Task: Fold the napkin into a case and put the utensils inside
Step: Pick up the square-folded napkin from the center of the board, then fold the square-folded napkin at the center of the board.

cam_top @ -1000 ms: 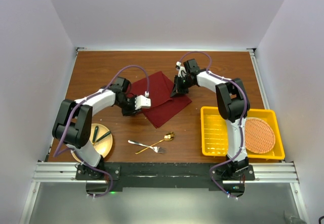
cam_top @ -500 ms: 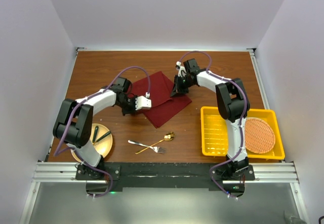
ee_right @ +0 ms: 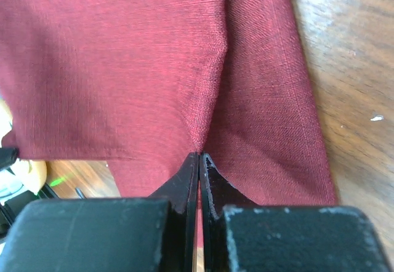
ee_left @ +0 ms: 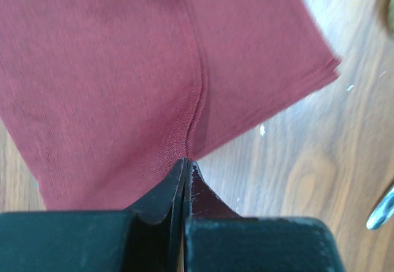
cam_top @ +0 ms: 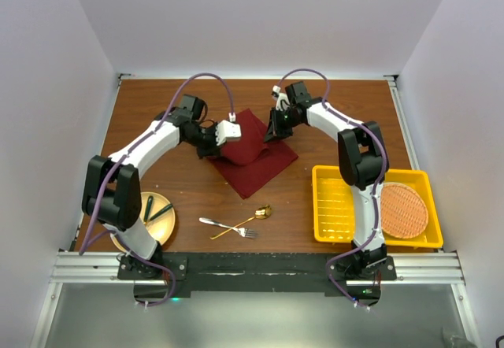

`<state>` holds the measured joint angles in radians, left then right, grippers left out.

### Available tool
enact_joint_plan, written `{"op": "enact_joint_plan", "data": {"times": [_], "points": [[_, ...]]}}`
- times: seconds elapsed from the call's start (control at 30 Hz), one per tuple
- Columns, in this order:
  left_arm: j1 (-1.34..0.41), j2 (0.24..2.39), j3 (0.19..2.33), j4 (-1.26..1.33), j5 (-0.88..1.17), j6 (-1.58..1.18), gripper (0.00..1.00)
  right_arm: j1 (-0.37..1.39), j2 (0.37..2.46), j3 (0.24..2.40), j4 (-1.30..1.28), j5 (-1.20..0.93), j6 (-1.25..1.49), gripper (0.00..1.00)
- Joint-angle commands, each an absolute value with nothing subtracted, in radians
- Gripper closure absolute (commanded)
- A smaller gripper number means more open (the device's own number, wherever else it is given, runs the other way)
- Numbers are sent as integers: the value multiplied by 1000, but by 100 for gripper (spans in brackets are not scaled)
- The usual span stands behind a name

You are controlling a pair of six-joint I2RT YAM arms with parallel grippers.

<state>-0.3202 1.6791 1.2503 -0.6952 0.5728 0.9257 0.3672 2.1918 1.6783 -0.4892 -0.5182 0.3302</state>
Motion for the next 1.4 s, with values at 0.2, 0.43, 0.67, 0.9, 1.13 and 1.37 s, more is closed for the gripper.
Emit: {"op": "enact_joint_plan", "data": {"times": [0.2, 0.43, 0.67, 0.9, 1.13, 1.37], "points": [[-429, 1654, 1279, -660, 722, 747, 100, 292, 2152, 1850, -724, -474, 154, 100], [-482, 1747, 1141, -509, 701, 631, 100, 288, 2209, 1810, -732, -410, 74, 100], [-465, 1871, 1112, -495, 591, 636, 100, 301, 2258, 1740, -684, -400, 77, 100], [-266, 1930, 1199, -591, 549, 721, 100, 336, 2189, 1597, -588, -451, 132, 100], [-256, 1872, 1210, -641, 604, 805, 100, 341, 2157, 1608, -543, -534, 251, 100], [-256, 1773, 1218, -650, 595, 819, 100, 339, 2099, 1617, -554, -577, 299, 100]]}}
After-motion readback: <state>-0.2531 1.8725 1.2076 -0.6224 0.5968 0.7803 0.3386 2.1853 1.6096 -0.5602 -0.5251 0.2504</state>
